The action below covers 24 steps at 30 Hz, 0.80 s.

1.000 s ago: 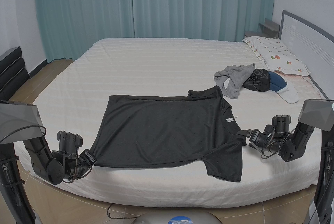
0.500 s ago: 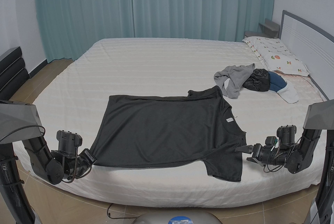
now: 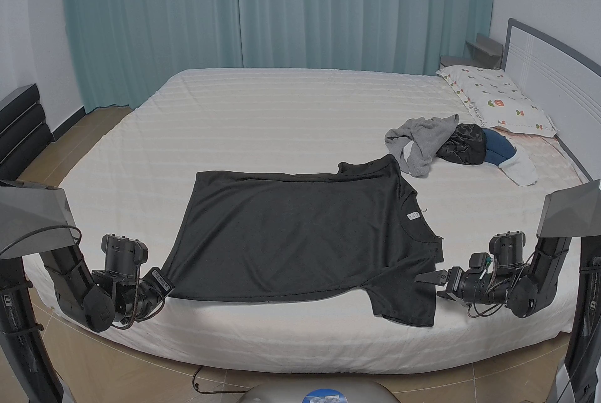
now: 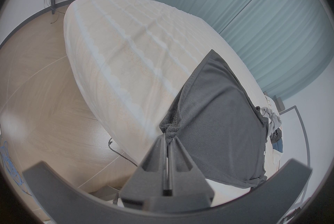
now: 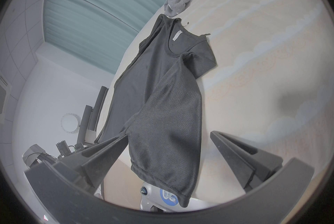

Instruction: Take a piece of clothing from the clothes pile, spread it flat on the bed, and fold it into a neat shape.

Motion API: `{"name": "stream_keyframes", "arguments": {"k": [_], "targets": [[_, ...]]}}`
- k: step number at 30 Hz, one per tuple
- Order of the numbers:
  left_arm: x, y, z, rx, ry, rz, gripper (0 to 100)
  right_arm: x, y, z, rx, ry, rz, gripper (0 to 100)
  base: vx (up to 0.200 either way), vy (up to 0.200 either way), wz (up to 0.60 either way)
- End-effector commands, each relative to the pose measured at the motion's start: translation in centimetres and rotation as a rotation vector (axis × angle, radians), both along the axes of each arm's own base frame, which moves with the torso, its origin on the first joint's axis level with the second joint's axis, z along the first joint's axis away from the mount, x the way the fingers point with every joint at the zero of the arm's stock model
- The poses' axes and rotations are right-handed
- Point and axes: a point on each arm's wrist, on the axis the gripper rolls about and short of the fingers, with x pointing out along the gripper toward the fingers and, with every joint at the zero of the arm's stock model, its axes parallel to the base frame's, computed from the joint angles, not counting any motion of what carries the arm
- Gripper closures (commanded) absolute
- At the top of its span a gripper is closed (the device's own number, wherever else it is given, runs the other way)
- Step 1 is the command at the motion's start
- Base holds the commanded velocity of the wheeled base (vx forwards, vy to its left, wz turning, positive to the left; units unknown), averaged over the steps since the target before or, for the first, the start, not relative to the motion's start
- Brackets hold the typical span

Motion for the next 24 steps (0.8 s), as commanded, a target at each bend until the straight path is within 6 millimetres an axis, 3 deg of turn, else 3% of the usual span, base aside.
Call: {"name": "stream_keyframes", "arguments": {"k": [1, 12, 13, 19, 24], "targets": [[0.01, 0.05, -0.02, 0.0, 0.0, 0.002, 100, -0.04, 0.37, -0.48, -0.002, 0.014, 0.011, 0, 0.0, 0.0, 0.0], [0.01, 0.05, -0.02, 0.0, 0.0, 0.002, 100, 0.29, 0.9, -0.66, -0.009, 0.007, 0.02, 0, 0.0, 0.0, 0.0], [0.01, 0.05, -0.02, 0.0, 0.0, 0.002, 100, 0.3, 0.9, -0.65, -0.01, 0.005, 0.019, 100, 0.0, 0.0, 0.0], [0.01, 0.04, -0.15, 0.001, 0.005, -0.001, 100, 0.69, 0.4, -1.01, -0.051, -0.024, 0.034, 100, 0.0, 0.0, 0.0], [0.01, 0.04, -0.23, -0.001, 0.008, 0.0, 100, 0.57, 0.52, -0.08, -0.058, -0.013, 0.038, 100, 0.0, 0.0, 0.0]]}}
